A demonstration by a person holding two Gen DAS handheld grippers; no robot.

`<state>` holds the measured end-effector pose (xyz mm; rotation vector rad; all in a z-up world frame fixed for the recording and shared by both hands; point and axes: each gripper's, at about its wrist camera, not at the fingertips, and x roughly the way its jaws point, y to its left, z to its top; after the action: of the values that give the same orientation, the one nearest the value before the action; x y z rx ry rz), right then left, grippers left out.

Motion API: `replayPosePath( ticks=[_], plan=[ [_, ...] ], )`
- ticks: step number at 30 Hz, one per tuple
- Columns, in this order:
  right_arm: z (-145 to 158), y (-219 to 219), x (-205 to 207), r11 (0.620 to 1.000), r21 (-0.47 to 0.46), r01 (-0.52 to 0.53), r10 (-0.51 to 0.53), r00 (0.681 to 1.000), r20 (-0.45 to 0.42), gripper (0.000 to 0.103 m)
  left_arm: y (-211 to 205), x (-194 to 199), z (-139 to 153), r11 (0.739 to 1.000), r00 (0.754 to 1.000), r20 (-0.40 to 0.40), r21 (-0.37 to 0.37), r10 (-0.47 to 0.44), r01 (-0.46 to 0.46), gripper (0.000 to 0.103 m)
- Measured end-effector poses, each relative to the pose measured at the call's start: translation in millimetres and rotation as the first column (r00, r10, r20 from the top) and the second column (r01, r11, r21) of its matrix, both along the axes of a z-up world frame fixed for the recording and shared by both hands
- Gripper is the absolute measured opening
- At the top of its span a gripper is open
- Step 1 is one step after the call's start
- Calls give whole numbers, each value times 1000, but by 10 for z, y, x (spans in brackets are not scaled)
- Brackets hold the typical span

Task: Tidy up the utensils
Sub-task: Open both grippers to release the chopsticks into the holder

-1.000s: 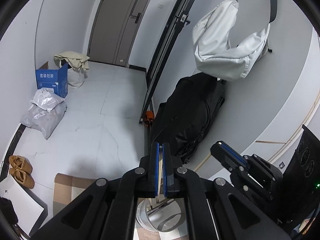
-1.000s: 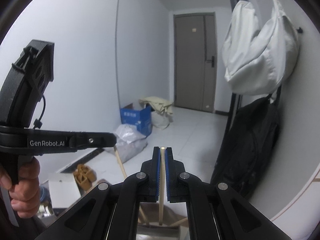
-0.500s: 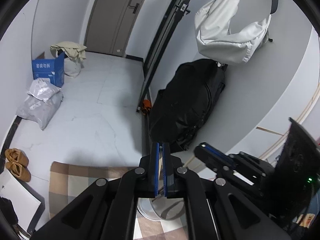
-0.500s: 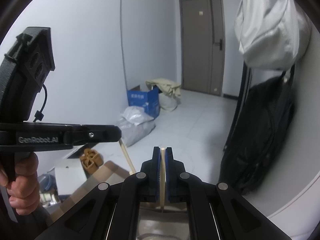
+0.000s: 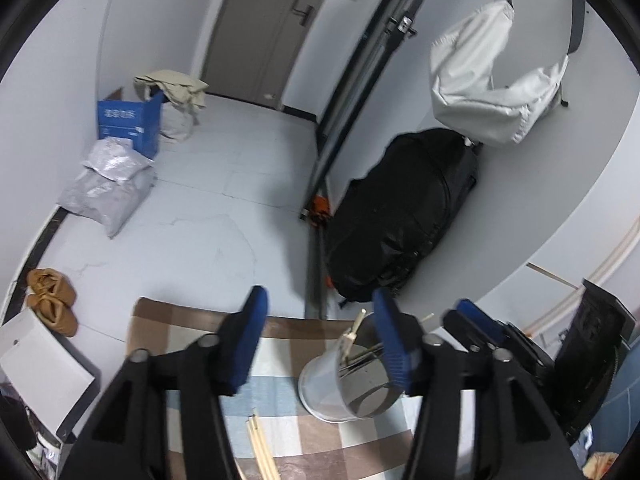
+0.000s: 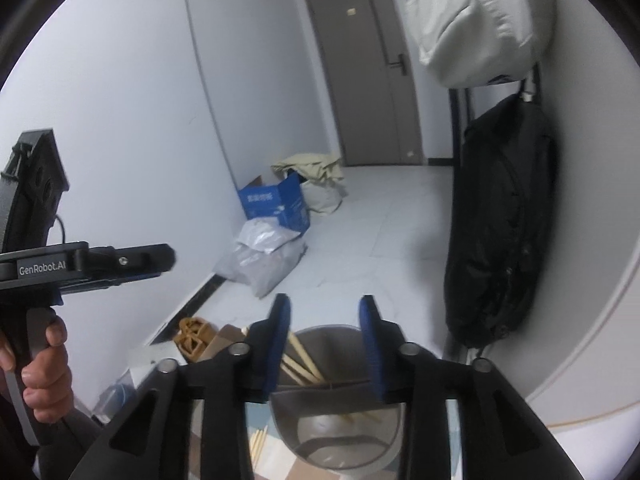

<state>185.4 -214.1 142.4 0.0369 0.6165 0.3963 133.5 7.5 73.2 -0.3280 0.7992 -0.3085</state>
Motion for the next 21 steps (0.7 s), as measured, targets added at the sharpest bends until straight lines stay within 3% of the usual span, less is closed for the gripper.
replayPosePath(
  ticks=[3, 6, 14, 21],
  plan=[
    [87, -17, -173, 1000, 21, 10, -10, 999, 32, 47, -2, -132, 62, 998, 999, 40, 53, 35, -38, 65],
    [173, -53, -376, 999, 49, 19, -22, 998, 65, 61, -9, -293, 127, 992, 994, 85, 102, 65, -74, 79],
    [302, 4, -835, 995, 93, 25, -37, 992, 125, 79, 36, -613, 180, 980, 983, 151, 155, 101, -124, 86],
    [295, 62, -1181, 993, 118, 21, -40, 986, 160, 85, 65, -902, 156, 969, 973, 202, 193, 113, -152, 90]
  ],
)
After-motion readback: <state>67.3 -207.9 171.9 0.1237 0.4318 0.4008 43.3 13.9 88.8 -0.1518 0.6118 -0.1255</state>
